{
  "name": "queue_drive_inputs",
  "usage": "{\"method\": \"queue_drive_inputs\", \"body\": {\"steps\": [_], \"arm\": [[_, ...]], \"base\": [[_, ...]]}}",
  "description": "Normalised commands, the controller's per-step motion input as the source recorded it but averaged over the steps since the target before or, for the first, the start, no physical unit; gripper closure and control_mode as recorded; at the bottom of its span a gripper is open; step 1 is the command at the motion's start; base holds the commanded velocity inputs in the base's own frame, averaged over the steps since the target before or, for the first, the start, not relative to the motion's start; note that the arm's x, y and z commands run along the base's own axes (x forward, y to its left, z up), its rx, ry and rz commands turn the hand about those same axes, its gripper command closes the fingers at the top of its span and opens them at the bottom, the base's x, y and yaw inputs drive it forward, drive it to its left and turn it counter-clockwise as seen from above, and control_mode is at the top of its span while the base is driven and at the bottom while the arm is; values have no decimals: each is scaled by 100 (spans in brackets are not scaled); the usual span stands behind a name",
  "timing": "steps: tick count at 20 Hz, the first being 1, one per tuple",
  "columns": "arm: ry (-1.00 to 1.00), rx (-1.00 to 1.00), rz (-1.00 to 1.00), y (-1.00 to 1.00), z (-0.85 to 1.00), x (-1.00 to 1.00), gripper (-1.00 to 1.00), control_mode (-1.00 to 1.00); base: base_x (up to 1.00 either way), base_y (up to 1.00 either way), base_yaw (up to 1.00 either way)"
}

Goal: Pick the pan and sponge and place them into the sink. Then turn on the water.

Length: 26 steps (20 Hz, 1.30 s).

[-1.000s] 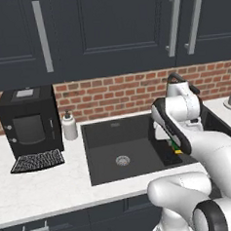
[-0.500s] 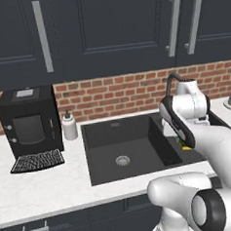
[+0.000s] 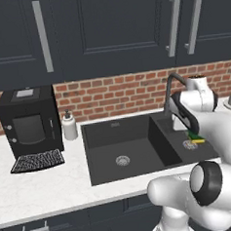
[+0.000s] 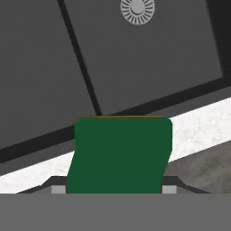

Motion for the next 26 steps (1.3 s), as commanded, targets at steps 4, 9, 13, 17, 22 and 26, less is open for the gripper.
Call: {"method": "queue_drive_inputs", "body": {"steps": [4,9,13,17,22,26], "arm": [[0,0,0,-76,-4,29,100,-100],[0,0,0,-63,-16,9,100,-100],[0,0,0,-40,-24,7,100,-100],[-2,0,1,-29,-41,30,100,-100],[-6,0,2,-25,-57,42,100,-100],[-3,0,2,-19,-41,60,100,-100]], "base": [[0,0,0],[0,0,0],[0,0,0],[0,0,0],[0,0,0],[0,0,0]]}}
